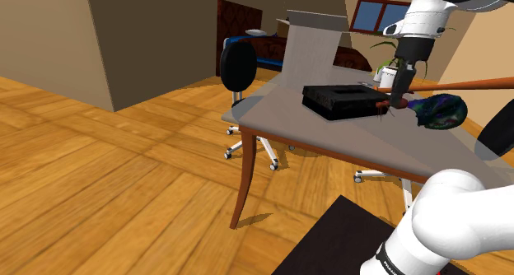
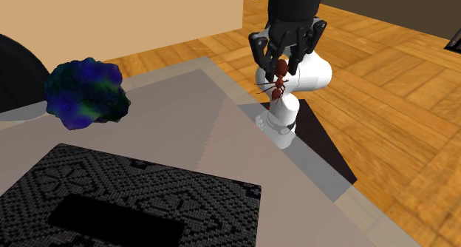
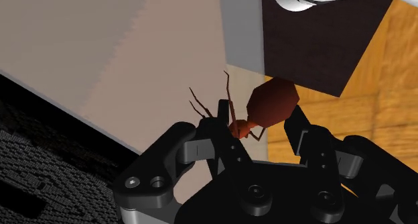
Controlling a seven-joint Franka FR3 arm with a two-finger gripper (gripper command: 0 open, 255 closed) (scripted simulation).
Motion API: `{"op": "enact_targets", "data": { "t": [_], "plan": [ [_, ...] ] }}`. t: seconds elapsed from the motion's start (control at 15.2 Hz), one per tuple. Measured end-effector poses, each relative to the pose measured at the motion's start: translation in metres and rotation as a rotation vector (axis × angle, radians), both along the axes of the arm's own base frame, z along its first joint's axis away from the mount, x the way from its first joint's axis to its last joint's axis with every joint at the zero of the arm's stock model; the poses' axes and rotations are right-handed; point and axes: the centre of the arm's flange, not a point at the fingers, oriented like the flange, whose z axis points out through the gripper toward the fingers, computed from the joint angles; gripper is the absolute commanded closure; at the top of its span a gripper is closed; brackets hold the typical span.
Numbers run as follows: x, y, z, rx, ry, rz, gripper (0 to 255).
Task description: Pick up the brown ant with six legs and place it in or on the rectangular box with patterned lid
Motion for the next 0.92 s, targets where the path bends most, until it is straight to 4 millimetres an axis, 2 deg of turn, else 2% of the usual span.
{"op": "enact_targets", "data": {
  "t": [0.33,0.59,0.92],
  "plan": [
    [0.002,-0.006,0.021,0.000,0.000,0.000,255],
    [0.030,-0.043,0.021,0.001,0.000,0.000,255],
    [0.066,-0.099,0.019,0.002,0.000,0.000,255]
  ]
}}
